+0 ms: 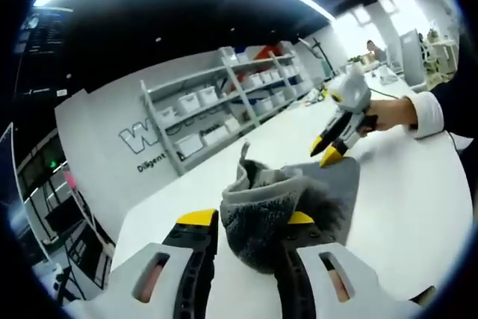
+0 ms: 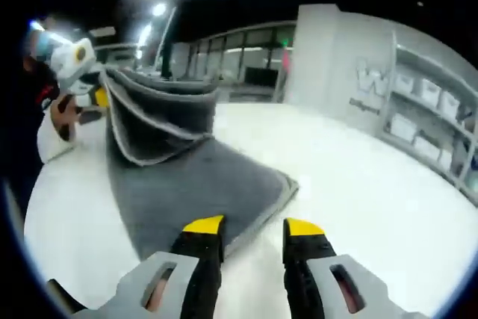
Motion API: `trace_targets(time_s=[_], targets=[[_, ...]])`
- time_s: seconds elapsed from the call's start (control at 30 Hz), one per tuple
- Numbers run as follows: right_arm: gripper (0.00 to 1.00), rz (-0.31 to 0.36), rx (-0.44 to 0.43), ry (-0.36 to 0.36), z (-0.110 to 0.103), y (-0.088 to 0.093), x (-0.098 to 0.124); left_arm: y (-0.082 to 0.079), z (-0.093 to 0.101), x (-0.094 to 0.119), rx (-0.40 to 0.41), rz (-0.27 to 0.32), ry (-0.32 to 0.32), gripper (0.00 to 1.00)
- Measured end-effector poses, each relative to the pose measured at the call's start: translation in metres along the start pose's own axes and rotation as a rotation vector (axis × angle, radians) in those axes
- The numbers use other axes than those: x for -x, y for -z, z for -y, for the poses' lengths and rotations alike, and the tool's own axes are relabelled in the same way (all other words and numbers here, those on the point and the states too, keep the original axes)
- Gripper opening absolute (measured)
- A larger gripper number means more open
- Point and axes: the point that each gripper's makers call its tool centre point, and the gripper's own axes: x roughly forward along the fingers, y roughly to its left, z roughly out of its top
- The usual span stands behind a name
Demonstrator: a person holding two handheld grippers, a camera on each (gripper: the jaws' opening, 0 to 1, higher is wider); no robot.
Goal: Open the folded towel by lifting each exposed corner and separating the folded layers until the towel lies flat within the target outline without major curled edges
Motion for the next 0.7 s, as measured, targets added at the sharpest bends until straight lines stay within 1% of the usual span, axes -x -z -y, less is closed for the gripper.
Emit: trace_targets(time_s=[0.07,0.13,0.2,0.27,0.33,0.43,0.53,0.63,0.7], targets=[[0.23,-0.005,-0.024,-0.017,-0.005,0.001,0.0,0.005,-0.006,0.002,0.01,-0.014,-0.004,0.29],[0.19,-0.016,-0.031,-0.034,-0.009,0.003,-0.001,0.009,-0.009,0.003,0.01,-0.019,-0.005,0.32],[0.16,-0.034,-0.1,-0.083,-0.017,0.008,-0.003,0.016,-0.014,0.004,0.022,-0.043,-0.015,0.34],[0.14,-0.022,-0.154,-0.101,-0.02,0.008,-0.002,0.021,-0.02,0.006,0.024,-0.059,-0.033,0.36],[0.12,-0.028,-0.158,-0.095,-0.019,0.008,-0.001,0.023,-0.025,0.008,0.025,-0.065,-0.046,0.38],[0.03,-0.04,-0.147,-0.102,-0.026,0.008,0.003,0.024,-0.033,0.012,0.05,-0.058,-0.072,0.39],[0.0,-0.047,-0.131,-0.112,-0.032,0.007,0.004,0.026,-0.038,0.014,0.048,-0.061,-0.089,0.39],[0.0,-0.049,-0.144,-0.129,-0.036,0.008,0.006,0.031,-0.045,0.016,0.057,-0.077,-0.106,0.39],[0.0,-0.051,-0.148,-0.133,-0.038,0.007,0.007,0.033,-0.049,0.018,0.076,-0.083,-0.118,0.36]])
